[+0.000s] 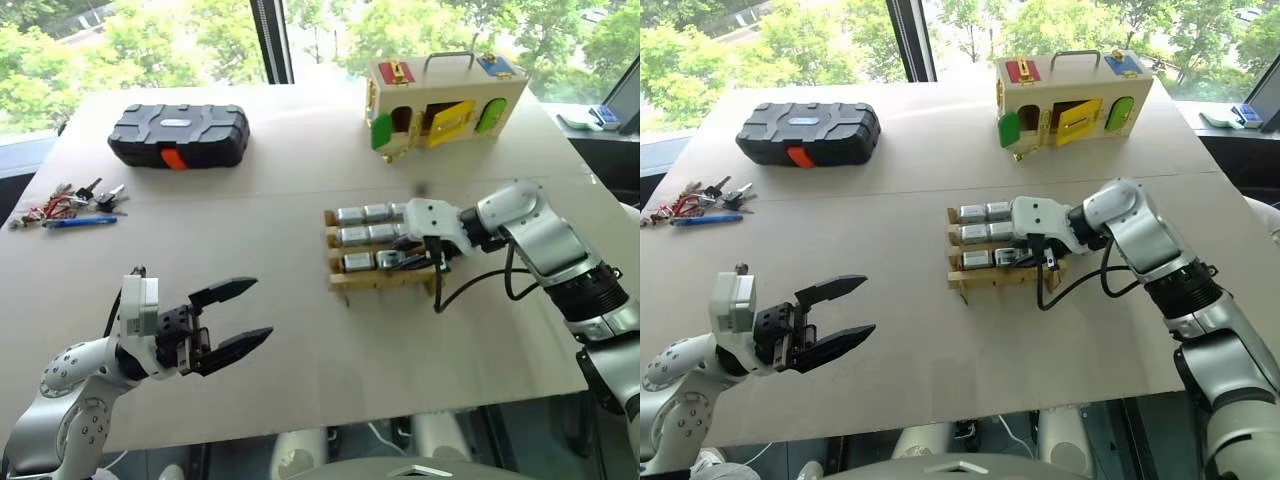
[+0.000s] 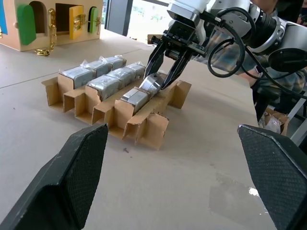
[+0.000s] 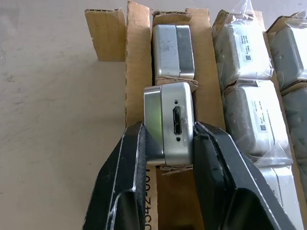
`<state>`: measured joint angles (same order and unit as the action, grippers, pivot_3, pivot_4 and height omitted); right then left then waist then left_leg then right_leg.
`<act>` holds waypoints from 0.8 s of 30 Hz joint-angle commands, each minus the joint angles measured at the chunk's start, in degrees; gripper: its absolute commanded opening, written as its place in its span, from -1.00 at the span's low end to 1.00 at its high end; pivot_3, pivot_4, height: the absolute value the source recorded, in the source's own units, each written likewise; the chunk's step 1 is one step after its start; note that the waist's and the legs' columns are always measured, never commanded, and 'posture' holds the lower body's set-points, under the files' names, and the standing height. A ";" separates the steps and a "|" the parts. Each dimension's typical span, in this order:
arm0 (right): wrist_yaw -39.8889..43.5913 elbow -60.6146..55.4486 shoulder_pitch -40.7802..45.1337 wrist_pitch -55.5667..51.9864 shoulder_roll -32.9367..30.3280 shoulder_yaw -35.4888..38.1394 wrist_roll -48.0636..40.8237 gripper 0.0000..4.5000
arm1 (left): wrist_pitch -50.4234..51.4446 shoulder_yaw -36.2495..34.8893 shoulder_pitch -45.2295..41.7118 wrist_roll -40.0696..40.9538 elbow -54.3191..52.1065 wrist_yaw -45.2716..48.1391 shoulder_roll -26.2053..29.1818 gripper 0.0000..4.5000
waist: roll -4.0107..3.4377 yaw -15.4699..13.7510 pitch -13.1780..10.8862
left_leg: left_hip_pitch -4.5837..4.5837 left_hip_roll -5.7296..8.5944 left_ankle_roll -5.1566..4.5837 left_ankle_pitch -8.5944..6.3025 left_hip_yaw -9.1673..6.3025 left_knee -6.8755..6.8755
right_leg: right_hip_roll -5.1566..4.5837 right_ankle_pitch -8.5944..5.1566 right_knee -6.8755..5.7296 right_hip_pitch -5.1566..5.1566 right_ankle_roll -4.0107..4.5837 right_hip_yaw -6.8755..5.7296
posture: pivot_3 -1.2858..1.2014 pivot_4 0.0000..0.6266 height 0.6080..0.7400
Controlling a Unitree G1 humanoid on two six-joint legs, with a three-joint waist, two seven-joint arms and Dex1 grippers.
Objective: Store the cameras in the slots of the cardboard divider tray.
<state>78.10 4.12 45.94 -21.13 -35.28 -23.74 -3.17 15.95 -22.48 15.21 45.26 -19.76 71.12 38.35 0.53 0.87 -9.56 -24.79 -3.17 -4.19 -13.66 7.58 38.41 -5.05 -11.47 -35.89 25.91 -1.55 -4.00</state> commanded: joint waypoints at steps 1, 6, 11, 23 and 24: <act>-0.09 0.73 0.11 -0.89 0.31 -0.36 0.39 -0.62 | -0.68 -1.08 -0.04 1.31 -2.04 0.06 0.05 1.00 | 0.00 0.04 0.01 | 0.00 0.00 0.00 0.00 0.00 0.00 | 0.00 0.00 0.00 0.00 0.00 0.00 | 0.03 -0.52 1.00; -3.24 -0.87 -0.21 -2.19 0.75 2.48 -0.43 0.44 | -0.40 0.00 -1.56 1.10 -1.31 0.17 0.12 1.00 | -0.03 -0.01 -0.01 | -0.03 0.00 0.01 0.01 0.01 0.00 | -0.01 0.01 -0.01 0.03 0.02 0.01 | 0.03 -0.52 1.00; -9.32 -11.59 -3.78 -7.42 -0.60 9.84 -4.12 0.44 | -0.20 0.89 -3.38 0.86 -0.16 0.64 0.23 1.00 | -0.03 -0.15 -0.02 | -0.09 0.01 0.13 0.08 0.01 -0.02 | -0.03 0.01 0.01 0.06 0.02 0.00 | 0.03 -0.52 1.00; -20.32 -26.24 -15.53 -19.04 -4.74 18.76 -8.75 0.44 | 0.41 3.12 -8.21 0.40 3.30 2.81 1.27 1.00 | -0.02 -0.12 -0.01 | -0.05 0.00 -0.01 -0.01 0.02 -0.04 | 0.01 0.00 0.01 0.06 0.00 0.02 | 0.03 -0.52 1.00; -21.27 -26.15 -17.04 -19.62 -5.33 20.67 -9.21 0.44 | 0.43 3.03 -8.33 0.38 3.40 2.90 1.30 1.00 | -0.02 -0.20 -0.01 | -0.06 0.01 -0.02 -0.01 0.01 -0.04 | 0.02 0.00 0.01 0.06 0.01 0.01 | 0.03 -0.52 1.00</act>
<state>58.58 -20.28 29.62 -40.08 -39.32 -7.11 -11.54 16.60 -19.04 6.82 45.17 -16.34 73.45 38.97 0.51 0.67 -9.57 -24.87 -3.16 -4.21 -13.67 7.59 38.37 -5.03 -11.46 -35.87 25.96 -1.54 -3.99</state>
